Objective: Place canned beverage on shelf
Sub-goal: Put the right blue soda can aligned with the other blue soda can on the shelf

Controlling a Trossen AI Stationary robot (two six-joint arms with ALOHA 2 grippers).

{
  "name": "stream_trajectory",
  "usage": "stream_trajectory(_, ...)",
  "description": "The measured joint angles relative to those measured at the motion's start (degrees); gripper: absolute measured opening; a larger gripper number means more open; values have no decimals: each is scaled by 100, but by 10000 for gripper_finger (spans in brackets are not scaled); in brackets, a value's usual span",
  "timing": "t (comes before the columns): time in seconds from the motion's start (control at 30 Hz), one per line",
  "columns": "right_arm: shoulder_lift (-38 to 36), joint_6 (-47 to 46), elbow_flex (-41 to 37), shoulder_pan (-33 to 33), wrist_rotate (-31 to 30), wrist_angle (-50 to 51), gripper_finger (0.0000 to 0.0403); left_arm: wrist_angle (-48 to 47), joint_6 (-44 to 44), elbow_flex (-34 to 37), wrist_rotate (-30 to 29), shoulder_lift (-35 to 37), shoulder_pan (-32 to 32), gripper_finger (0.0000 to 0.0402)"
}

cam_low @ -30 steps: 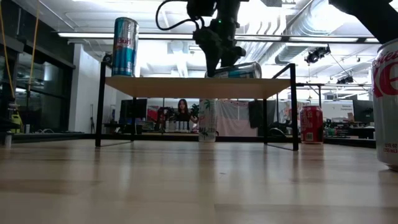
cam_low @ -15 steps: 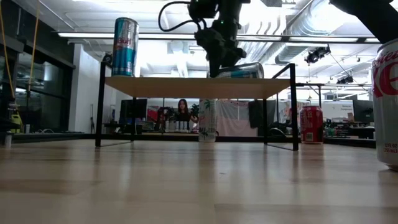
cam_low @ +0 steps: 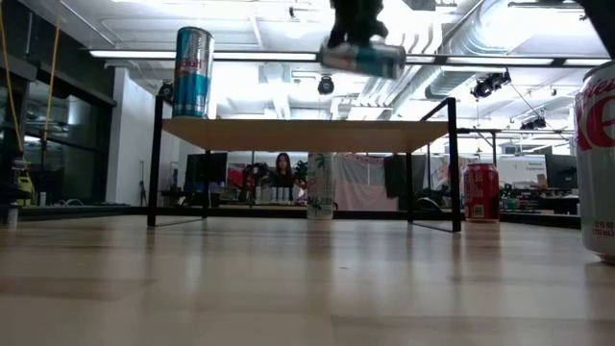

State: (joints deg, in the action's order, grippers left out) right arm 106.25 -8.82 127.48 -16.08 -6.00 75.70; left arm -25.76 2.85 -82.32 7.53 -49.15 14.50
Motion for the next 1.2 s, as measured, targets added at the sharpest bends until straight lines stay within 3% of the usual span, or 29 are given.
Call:
stream_trajectory(0.17, -607, 224, -159, 150, -37, -583, 190, -119, 104, 0, -65, -489, 17, 30)
stream_trajectory(0.3, -1153, 310, -1121, 260, -39, -1460, 190, -509, 85, 2, -78, -892, 59, 78)
stream_trajectory(0.5, -2242, 69, -3252, 339, 290, -4014, 190, -472, -5, 2, -83, -1539, 89, 148)
stream_trajectory(0.67, -2846, -239, -4285, 326, 612, -6232, 190, -136, -129, 2, 105, -2093, 99, 183)
stream_trajectory(0.77, -2904, -317, -4541, 340, 732, -6936, 190, 294, -237, 2, 460, -2426, 141, 193)
stream_trajectory(1.03, -2923, -422, -4501, 351, 1272, -7503, 190, 1950, -775, 4, 1367, -3164, 363, 196)
stream_trajectory(1.2, -2942, -434, -4501, 344, 1381, -7764, 190, 2643, -1002, -4, 1475, -3403, 365, 196)
